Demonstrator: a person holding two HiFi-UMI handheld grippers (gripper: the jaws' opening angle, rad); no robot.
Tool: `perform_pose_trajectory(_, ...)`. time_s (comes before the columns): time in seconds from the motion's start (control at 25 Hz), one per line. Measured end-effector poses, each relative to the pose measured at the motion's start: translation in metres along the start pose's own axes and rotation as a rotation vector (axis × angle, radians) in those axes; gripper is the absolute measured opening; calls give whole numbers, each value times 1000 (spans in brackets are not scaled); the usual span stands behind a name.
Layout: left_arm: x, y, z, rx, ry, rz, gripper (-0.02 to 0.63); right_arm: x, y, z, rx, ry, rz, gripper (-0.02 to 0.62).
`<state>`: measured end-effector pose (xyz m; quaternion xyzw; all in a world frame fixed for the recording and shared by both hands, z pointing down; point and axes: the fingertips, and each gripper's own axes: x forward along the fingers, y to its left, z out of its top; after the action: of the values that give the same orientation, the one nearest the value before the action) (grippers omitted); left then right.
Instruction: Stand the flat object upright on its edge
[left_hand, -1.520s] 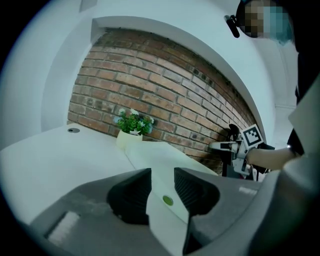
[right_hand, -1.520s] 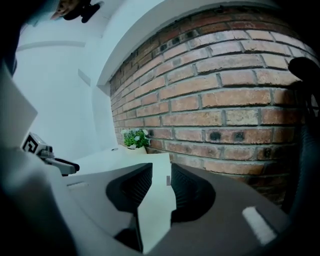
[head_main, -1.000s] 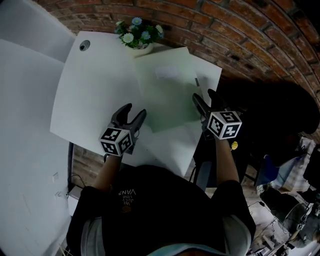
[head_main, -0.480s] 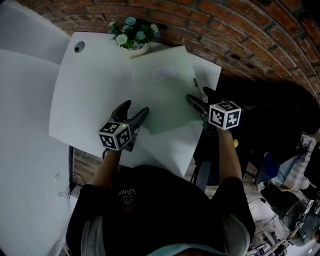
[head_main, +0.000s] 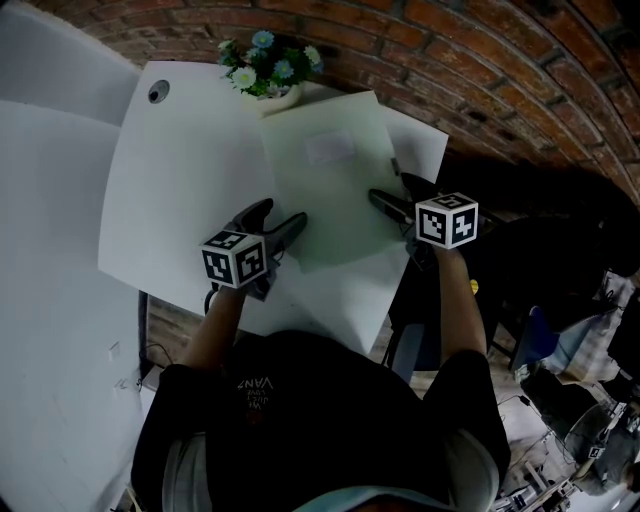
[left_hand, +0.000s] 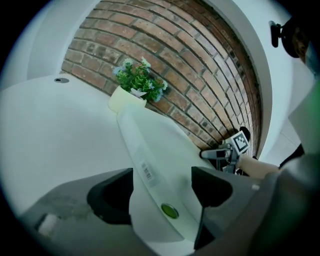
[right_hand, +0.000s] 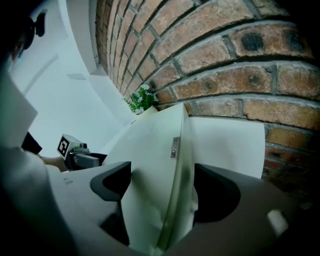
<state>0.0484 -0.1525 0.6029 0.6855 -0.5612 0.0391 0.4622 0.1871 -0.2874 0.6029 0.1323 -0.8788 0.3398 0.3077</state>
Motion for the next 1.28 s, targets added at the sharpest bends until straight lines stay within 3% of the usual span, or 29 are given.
perform_pose_trajectory(0.52, 15, -3, -3, -31, 56, -29, 362, 6, 1, -2, 71, 4, 57, 383)
perform_pose_trajectory(1.28, 18, -4, -4, -51, 66, -8, 361, 3, 3, -3, 78, -22, 30, 371)
